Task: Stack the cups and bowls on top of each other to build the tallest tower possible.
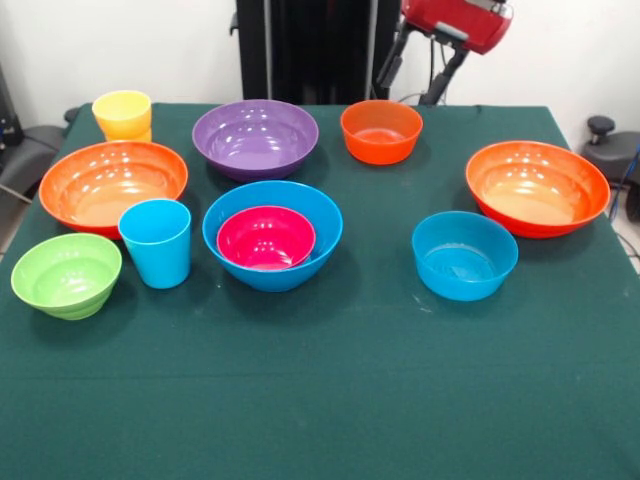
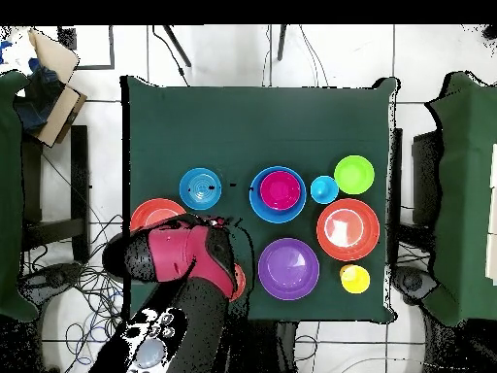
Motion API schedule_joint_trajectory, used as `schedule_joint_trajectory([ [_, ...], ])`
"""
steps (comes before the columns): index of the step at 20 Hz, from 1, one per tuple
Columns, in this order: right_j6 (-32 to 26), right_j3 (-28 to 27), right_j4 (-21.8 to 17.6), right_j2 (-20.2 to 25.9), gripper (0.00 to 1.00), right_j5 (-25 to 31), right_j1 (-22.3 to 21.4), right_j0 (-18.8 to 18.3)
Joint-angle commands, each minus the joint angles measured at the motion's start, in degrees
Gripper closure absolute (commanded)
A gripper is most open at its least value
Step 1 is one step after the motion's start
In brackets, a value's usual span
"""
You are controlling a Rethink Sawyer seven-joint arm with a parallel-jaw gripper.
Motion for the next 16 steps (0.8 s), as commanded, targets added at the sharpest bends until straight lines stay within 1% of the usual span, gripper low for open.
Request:
schedule_joint_trajectory([
  [1, -0.66, 0.61, 4.00, 14.49, 0.00, 4.37, -5.89, -7.10],
  [2, -0.99, 0.96, 5.04, 16.29, 0.00, 4.34, -6.21, -8.12],
  [3, -1.97, 2.57, 7.05, 20.72, 0.00, 2.32, -6.98, -10.70],
  [4, -2.25, 2.96, 7.92, 22.71, 0.00, 1.67, -7.27, -11.82],
  [5, -2.19, 3.84, 9.36, 25.69, 0.00, -0.20, -7.58, -13.34],
  [6, -1.98, 4.03, 9.59, 26.99, 0.00, -1.55, -7.61, -14.02],
  [7, -2.33, 5.17, 9.66, 30.12, 0.00, -5.70, -7.98, -16.05],
  [9, -3.51, 5.58, 8.96, 33.88, 0.00, -8.66, -8.13, -18.76],
  [10, -3.45, 5.24, 8.59, 34.59, 0.00, -8.81, -8.06, -19.23],
  [11, -3.89, 5.90, 8.60, 36.63, 0.00, -9.30, -8.31, -20.90],
  [13, -4.09, 6.38, 8.15, 38.65, 0.00, -8.89, -8.80, -22.55],
  [16, -2.84, 5.50, 6.85, 38.99, 0.00, -7.56, -9.08, -22.70],
])
